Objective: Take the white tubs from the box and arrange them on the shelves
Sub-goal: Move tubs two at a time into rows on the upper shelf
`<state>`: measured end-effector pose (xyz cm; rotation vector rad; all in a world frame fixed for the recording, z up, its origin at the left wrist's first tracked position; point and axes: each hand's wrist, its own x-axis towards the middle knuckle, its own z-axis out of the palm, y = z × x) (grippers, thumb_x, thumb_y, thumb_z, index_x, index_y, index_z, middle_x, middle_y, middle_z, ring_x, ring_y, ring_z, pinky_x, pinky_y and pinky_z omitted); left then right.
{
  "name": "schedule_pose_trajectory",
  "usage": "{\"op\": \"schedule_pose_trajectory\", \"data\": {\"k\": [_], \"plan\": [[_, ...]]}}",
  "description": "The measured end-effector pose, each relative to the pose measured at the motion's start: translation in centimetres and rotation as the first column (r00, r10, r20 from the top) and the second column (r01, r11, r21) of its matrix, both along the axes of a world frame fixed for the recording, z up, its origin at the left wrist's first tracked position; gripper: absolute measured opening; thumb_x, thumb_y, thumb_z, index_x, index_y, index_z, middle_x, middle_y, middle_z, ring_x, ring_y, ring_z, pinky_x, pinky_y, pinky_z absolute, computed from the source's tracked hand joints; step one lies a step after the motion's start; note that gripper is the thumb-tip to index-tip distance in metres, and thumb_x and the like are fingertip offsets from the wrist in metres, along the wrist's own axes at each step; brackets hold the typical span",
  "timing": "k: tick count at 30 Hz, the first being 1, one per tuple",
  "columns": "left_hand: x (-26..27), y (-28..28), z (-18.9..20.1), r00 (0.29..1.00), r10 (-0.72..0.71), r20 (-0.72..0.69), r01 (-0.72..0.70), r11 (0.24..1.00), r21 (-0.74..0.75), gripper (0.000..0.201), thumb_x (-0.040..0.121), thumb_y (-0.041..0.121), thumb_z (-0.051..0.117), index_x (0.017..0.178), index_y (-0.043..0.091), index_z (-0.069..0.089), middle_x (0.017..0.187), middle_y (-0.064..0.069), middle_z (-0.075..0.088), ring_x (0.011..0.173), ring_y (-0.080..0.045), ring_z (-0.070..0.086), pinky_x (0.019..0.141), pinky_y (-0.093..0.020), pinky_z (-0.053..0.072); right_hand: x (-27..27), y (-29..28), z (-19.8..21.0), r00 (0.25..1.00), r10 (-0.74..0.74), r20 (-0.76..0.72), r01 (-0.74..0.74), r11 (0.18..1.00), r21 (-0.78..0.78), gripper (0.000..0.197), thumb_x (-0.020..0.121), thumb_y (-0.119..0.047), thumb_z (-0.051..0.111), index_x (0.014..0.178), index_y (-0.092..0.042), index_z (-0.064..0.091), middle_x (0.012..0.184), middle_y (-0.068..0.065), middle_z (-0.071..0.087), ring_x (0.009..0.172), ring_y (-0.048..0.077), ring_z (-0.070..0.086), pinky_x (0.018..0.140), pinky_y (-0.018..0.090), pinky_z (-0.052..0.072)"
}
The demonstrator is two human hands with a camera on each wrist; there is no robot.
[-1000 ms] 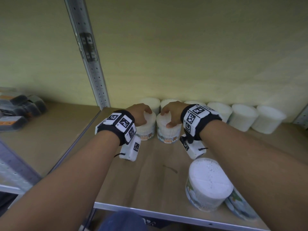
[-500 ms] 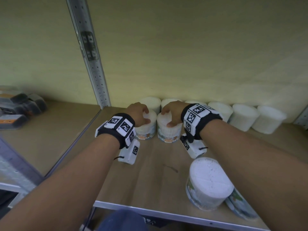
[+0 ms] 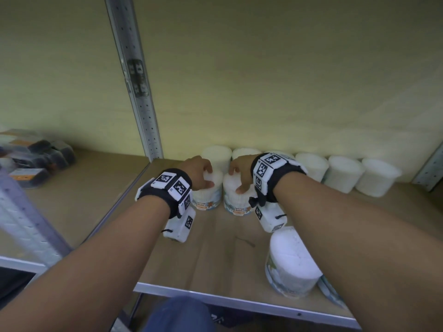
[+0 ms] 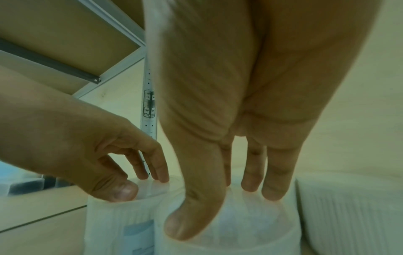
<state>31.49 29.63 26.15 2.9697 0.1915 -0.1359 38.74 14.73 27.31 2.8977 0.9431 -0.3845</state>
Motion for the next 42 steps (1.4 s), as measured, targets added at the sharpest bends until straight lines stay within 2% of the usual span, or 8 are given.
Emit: {"op": "schedule_pose_trajectory", "data": {"k": [3, 9, 12, 14, 17, 21, 36, 42], "plan": [[-1.7, -0.1, 0.5, 1.000, -0.002, 0.023, 0.000, 0.998, 0.066, 0.048, 0.091, 0.046, 0.055, 0.133, 0.025, 0.047, 0.139, 0.003, 0.047, 0.120, -0.019, 0.052, 0.074, -0.021, 0.029, -1.4, 0.2, 0.1, 1.000, -0.019, 0.023, 0.020, 0.999, -0.029, 0.062, 0.078, -0.022, 0.078, 0.133, -0.011, 0.053, 0.135, 0.010, 0.054, 0.125, 0.027, 0.053, 0.099, 0.034, 0.044], [-4.6, 1.3, 0.7, 0.999, -0.024, 0.047, 0.020, 0.996, 0.092, 0.046, 0.082, 0.049, 0.063, 0.122, 0.027, 0.056, 0.122, 0.003, 0.062, 0.106, -0.020, 0.059, 0.075, -0.023, 0.036, -5.0, 1.5, 0.9, 1.000, -0.008, 0.009, 0.008, 0.998, -0.069, 0.062, 0.077, -0.024, 0.078, 0.132, -0.012, 0.053, 0.134, 0.009, 0.055, 0.122, 0.027, 0.055, 0.098, 0.034, 0.045], [-5.8, 1.7, 0.0, 1.000, -0.008, 0.027, 0.007, 1.000, 0.018, 0.045, 0.084, 0.041, 0.066, 0.123, 0.021, 0.057, 0.125, -0.002, 0.058, 0.110, -0.021, 0.056, 0.082, -0.025, 0.040, -4.2, 2.5, -0.3, 0.998, 0.035, -0.061, -0.044, 0.987, -0.154, 0.067, 0.064, -0.041, 0.085, 0.123, -0.025, 0.059, 0.129, -0.004, 0.060, 0.087, 0.008, 0.061, 0.072, 0.025, 0.050], [-6.6, 1.9, -0.4, 1.000, 0.002, 0.007, -0.001, 0.998, -0.057, 0.043, 0.085, 0.034, 0.066, 0.123, 0.017, 0.056, 0.128, -0.004, 0.055, 0.112, -0.022, 0.054, 0.088, -0.028, 0.043, -3.8, 2.7, -1.2, 0.996, 0.052, -0.066, -0.063, 0.983, -0.170, 0.069, 0.063, -0.044, 0.084, 0.123, -0.022, 0.057, 0.127, -0.002, 0.060, 0.083, 0.009, 0.060, 0.060, 0.021, 0.044], [-8.0, 2.0, -0.6, 1.000, 0.007, -0.008, -0.008, 0.993, -0.117, 0.042, 0.086, 0.029, 0.067, 0.124, 0.016, 0.055, 0.130, -0.005, 0.053, 0.115, -0.023, 0.053, 0.095, -0.032, 0.044, -8.5, 2.3, 1.0, 0.994, 0.089, -0.068, -0.099, 0.983, -0.155, 0.069, 0.080, -0.033, 0.075, 0.135, -0.006, 0.045, 0.134, 0.013, 0.052, 0.117, 0.029, 0.057, 0.083, 0.028, 0.048], [-10.0, 1.8, -0.8, 1.000, -0.023, -0.007, 0.022, 0.992, -0.121, 0.042, 0.087, 0.031, 0.065, 0.125, 0.018, 0.055, 0.131, -0.003, 0.052, 0.118, -0.021, 0.051, 0.096, -0.031, 0.041, -10.5, 1.4, 1.0, 0.990, 0.094, -0.109, -0.106, 0.988, -0.110, 0.072, 0.083, -0.032, 0.072, 0.141, -0.007, 0.038, 0.142, 0.011, 0.044, 0.125, 0.028, 0.049, 0.097, 0.033, 0.043], [-15.0, -1.1, -1.3, 0.994, -0.100, 0.032, 0.103, 0.985, -0.136, 0.041, 0.087, 0.038, 0.064, 0.123, 0.024, 0.054, 0.130, 0.003, 0.050, 0.119, -0.018, 0.047, 0.099, -0.031, 0.039, -15.4, -4.2, 0.6, 0.976, 0.169, -0.136, -0.177, 0.983, -0.048, 0.065, 0.082, -0.036, 0.071, 0.138, -0.019, 0.042, 0.141, 0.004, 0.043, 0.125, 0.026, 0.046, 0.105, 0.043, 0.041], [-15.2, -2.0, -1.6, 0.994, -0.086, 0.066, 0.095, 0.985, -0.147, 0.040, 0.086, 0.039, 0.065, 0.122, 0.024, 0.055, 0.128, 0.002, 0.051, 0.118, -0.018, 0.049, 0.098, -0.032, 0.041, -15.7, -5.9, 0.3, 0.978, 0.175, -0.113, -0.173, 0.985, 0.026, 0.063, 0.086, -0.036, 0.067, 0.141, -0.021, 0.041, 0.142, 0.001, 0.041, 0.129, 0.023, 0.042, 0.105, 0.035, 0.037]]}}
